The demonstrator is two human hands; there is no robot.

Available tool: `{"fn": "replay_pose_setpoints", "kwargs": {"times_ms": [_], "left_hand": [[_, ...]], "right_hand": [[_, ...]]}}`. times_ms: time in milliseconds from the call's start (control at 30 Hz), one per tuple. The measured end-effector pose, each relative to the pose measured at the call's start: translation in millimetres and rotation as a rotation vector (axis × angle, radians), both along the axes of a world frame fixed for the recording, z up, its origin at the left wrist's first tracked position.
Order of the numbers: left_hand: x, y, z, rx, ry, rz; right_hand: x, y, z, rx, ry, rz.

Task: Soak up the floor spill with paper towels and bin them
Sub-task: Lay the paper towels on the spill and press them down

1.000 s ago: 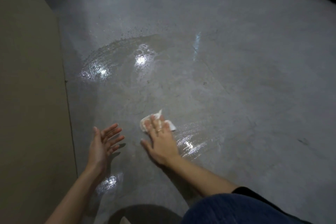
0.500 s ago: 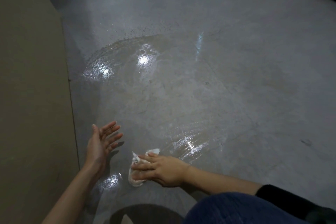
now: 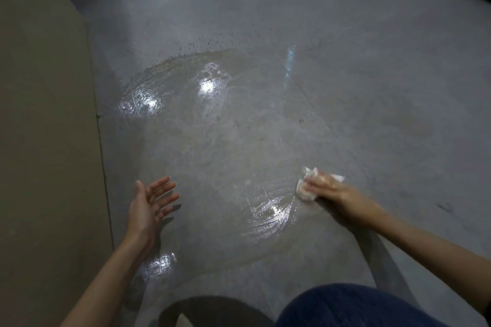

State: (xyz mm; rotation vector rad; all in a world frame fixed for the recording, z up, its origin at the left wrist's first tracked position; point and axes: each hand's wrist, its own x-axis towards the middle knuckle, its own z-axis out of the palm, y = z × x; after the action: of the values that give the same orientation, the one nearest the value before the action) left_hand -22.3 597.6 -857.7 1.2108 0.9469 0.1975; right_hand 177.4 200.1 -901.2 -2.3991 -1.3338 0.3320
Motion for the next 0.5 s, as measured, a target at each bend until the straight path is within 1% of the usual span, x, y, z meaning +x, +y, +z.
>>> {"fn": "replay_pose_setpoints", "kwargs": {"times_ms": [67, 100, 167, 233, 300, 400, 500], "left_hand": [[3.2, -2.3, -0.1, 0.006, 0.002, -0.003], [4.4, -2.7, 0.1, 0.007, 0.000, -0.002], [4.8, -2.3, 0.0, 0.004, 0.001, 0.001], [3.9, -1.0, -1.6, 0.011, 0.004, 0.003], [2.5, 0.6, -3.0, 0.013, 0.004, 0.010], [2.2, 2.2, -5.1, 0.002, -0.002, 0.025], [4.4, 0.1, -3.3, -0.004, -0.002, 0.028]], "right_hand": [[15.7, 11.8, 9.5, 0.144, 0.087, -0.285], [22.7, 21.8, 15.0, 0.219, 0.104, -0.396], [33.5, 42.6, 25.8, 0.329, 0.152, -0.572], [41.0, 56.4, 29.4, 0.354, 0.173, -0.672], [38.0, 62.9, 23.6, 0.294, 0.207, -0.682], [8.7, 68.6, -6.8, 0.159, 0.181, -0.584], [-32.4, 71.8, -28.4, 0.172, 0.158, -0.481]]}}
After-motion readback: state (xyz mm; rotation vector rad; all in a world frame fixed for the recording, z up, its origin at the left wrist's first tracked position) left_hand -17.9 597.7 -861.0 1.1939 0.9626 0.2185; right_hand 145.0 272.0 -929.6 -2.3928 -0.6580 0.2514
